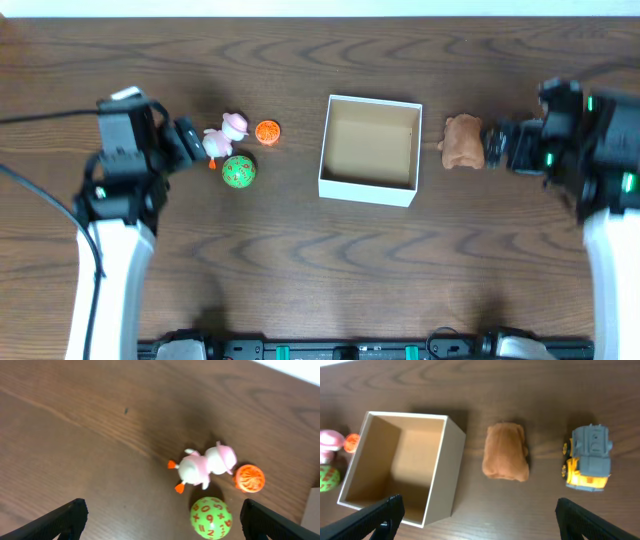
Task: Pack container
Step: 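Reach the right gripper to the brown plush hamster and grasp it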
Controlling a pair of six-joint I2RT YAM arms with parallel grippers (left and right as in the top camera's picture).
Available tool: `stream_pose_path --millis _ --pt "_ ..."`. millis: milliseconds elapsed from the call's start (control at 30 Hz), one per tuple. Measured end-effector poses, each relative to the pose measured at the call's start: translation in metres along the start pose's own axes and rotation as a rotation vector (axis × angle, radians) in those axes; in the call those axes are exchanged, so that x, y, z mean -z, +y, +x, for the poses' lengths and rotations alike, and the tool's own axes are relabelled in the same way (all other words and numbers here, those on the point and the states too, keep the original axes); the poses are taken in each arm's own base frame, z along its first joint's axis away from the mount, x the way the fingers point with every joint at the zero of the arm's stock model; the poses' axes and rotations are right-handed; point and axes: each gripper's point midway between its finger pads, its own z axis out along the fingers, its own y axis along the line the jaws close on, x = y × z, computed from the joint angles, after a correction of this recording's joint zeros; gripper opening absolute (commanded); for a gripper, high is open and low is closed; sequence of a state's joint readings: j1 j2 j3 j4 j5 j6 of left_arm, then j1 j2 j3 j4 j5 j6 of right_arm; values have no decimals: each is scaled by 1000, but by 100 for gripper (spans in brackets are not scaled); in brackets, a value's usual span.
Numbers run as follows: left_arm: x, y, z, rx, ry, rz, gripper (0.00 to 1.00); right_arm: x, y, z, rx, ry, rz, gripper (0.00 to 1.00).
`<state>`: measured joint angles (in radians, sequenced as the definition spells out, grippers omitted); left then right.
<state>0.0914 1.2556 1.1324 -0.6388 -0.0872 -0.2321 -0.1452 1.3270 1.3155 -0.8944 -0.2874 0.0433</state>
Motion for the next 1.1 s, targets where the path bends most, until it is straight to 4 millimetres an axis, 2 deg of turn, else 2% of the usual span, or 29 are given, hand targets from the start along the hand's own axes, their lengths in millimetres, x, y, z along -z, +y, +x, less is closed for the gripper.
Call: stream_pose_path --millis 100,200,367,467,700,733,767,800,833,933,967,1067,1100 --pt "-14 12 -8 37 49 -23 98 -23 -1 -17 28 84 27 99" --pt "-26 24 -5 66 93 -42 98 -53 -2 -17 58 155 33 99" --pt "-39 33 6 81 155 -61 98 -106 -15 12 54 313 46 99" --pt "-41 32 7 81 162 -59 98 -127 -22 26 43 378 54 99" --pt "-41 32 7 81 163 -59 98 -161 -32 50 8 468 61 97" --pt "-41 32 7 81 163 -59 98 -166 -34 53 2 477 63 91" --pt "-41 32 7 81 163 -59 98 -171 -35 56 0 486 66 78" --pt "-41 32 8 81 164 -56 98 -177 -37 60 -6 500 68 69" --pt "-41 32 8 81 164 -56 98 -182 -38 64 -13 512 70 64" --pt "-41 31 8 82 165 -52 98 -194 -39 74 -35 543 81 41" --pt "-41 31 8 82 165 -51 98 -195 -39 75 -36 545 81 34" --pt "-41 30 8 82 166 -48 98 -195 -39 74 -42 543 100 3" --pt "-41 30 8 82 166 -47 98 -195 -41 74 -43 544 112 1"
